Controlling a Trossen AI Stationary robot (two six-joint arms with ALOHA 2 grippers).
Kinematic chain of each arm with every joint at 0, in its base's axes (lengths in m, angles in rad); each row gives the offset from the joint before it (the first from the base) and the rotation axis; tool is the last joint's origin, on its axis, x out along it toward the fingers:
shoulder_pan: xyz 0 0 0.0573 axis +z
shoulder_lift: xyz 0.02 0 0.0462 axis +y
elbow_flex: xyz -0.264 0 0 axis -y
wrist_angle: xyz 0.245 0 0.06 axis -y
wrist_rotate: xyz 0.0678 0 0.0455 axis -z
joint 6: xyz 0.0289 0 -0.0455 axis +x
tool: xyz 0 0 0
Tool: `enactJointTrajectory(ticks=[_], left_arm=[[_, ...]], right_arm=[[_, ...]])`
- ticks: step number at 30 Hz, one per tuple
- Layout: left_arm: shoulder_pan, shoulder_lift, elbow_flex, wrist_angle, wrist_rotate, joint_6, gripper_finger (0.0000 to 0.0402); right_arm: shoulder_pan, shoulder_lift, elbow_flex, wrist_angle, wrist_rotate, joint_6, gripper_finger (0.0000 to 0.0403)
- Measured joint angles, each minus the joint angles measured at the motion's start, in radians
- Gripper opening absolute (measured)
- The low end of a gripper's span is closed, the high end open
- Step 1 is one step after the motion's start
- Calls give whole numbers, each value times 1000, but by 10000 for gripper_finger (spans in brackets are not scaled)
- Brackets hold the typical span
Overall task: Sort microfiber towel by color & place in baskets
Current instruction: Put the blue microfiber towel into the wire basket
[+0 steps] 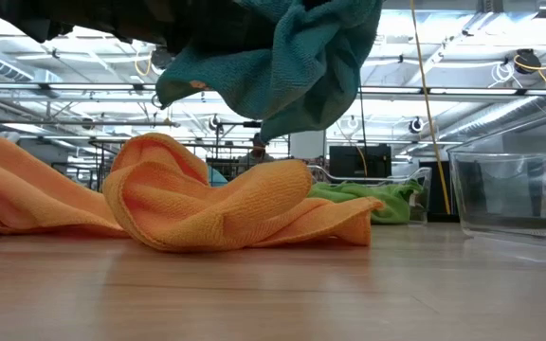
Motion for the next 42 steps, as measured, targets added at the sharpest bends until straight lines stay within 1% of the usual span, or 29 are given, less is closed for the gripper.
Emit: enactJointTrajectory(ticks=[3,4,12,17,19,21,23,25,28,31,33,36,39,42], left_arm=[[0,0,0,38,-5,23,25],[0,0,0,52,-6,28,25],[0,0,0,118,-26,71,24],[-1,0,0,126,-69,57,23],[-1,0,0,154,-82,40,23],[-1,0,0,192,-83,1,23],[-1,0,1,219,-82,-49,23],[-1,-1,1,228,-75,-92,23],[-1,-1,1,227,-70,-123,23],[-1,-1,1,228,-70,-157,23],[2,-1,1,233,-71,-166,23],[3,-1,1,273,-71,-166,23],[2,-1,1,284,-71,-166,22],[1,-1,1,280,-47,-166,22]], right_arm=[[26,0,0,0,12,13,143],[36,0,0,-4,30,28,154],[115,0,0,-155,265,264,251],[153,0,0,-206,355,389,314],[158,0,0,-207,393,441,333],[155,8,0,-206,403,488,346],[153,23,0,-203,418,502,353],[149,41,0,-181,460,494,356],[139,60,0,-118,540,429,356],[120,78,0,-19,559,330,357],[102,90,0,66,532,258,357],[67,114,0,164,460,174,356],[36,132,0,204,389,132,353],[12,134,0,208,363,132,340]])
